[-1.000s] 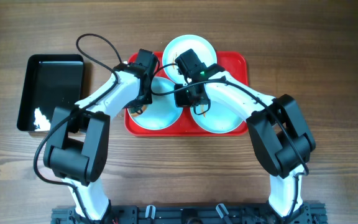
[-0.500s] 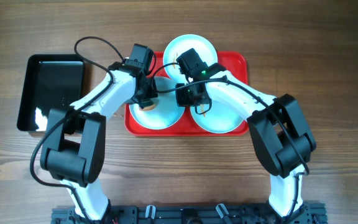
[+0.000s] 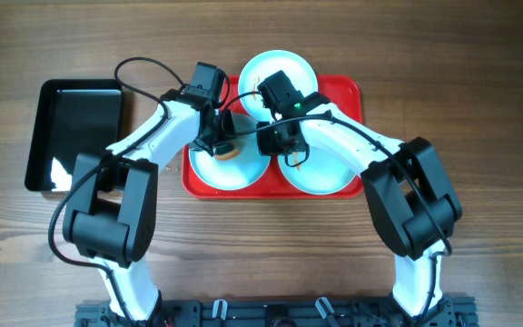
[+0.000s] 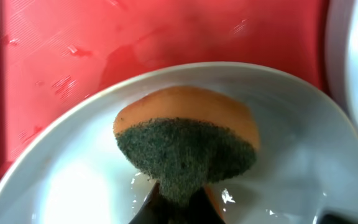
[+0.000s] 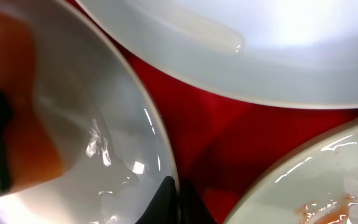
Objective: Clean dirty plates on tray and stack at the side
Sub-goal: 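Scrub the left plate with the sponge using the left gripper, then lift the gripped top plate with the right gripper and tilt it up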
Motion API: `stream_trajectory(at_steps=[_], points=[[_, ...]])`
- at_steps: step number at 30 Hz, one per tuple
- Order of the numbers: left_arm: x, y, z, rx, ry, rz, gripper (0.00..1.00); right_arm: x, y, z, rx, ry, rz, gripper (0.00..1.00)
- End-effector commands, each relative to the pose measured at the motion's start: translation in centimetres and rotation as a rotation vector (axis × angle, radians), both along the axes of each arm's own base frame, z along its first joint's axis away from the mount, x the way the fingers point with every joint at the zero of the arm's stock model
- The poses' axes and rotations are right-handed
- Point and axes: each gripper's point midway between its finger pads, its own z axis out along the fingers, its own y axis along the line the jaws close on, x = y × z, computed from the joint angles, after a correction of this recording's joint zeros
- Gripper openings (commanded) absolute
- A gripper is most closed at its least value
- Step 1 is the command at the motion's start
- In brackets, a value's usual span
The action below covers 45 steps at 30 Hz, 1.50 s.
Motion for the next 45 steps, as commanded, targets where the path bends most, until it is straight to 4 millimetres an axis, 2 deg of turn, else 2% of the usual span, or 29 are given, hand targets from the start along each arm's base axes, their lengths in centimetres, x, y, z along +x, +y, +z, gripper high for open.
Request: stream_trajectory(at_steps=[1,4,6,8,10,16,21,26,29,32,33,35,40,45], points=[[-0.9,4.7,-1.8,0.252,0.036,0.049,0.04,0.1,-0.9,-0.9,-0.043,0.004,-0.013,0.04],[-1.1,9.0,-1.0,0.472,0.025,0.088,0.04,0.1,-0.9,-0.9,-0.044,0.004,-0.013,0.04],[-1.3,10.9,-0.4,0.564,0.023,0.104,0.04,0.2,-0.9,-0.9,-0.044,0.004,-0.014,0.04],[-1.4,11.8,0.0,0.599,0.023,0.113,0.04,0.2,-0.9,-0.9,-0.042,0.001,-0.014,0.04],[-1.2,11.8,0.3,0.594,0.013,0.118,0.04,0.3,-0.8,-0.9,-0.041,-0.001,-0.014,0.04],[-0.9,11.0,1.6,0.552,-0.022,0.124,0.04,0.4,-0.7,-0.8,-0.036,-0.008,-0.014,0.05],[-0.6,8.2,3.9,0.367,-0.066,0.117,0.04,1.0,-0.3,-0.2,-0.024,-0.026,-0.014,0.04],[-0.9,5.1,7.6,0.16,-0.121,0.09,0.04,1.6,0.0,2.3,-0.008,-0.059,-0.004,0.05],[-1.2,4.9,9.0,0.136,-0.146,0.091,0.04,2.0,0.3,4.0,0.007,-0.094,0.01,0.04],[-1.7,4.9,9.3,0.132,-0.135,0.088,0.04,2.4,0.2,5.7,0.013,-0.135,0.007,0.04],[-2.1,4.6,9.1,0.113,-0.113,0.08,0.04,2.7,0.0,6.9,0.008,-0.173,0.019,0.04],[-2.5,4.0,8.9,0.082,-0.094,0.069,0.04,3.1,-0.6,8.0,-0.015,-0.211,0.006,0.04],[-2.7,3.3,8.9,0.044,-0.081,0.057,0.04,4.0,-4.2,11.3,-0.172,-0.335,-0.057,0.04],[-2.7,3.3,8.9,0.044,-0.081,0.057,0.04,4.7,-6.8,15.8,-0.305,-0.466,-0.032,0.04]])
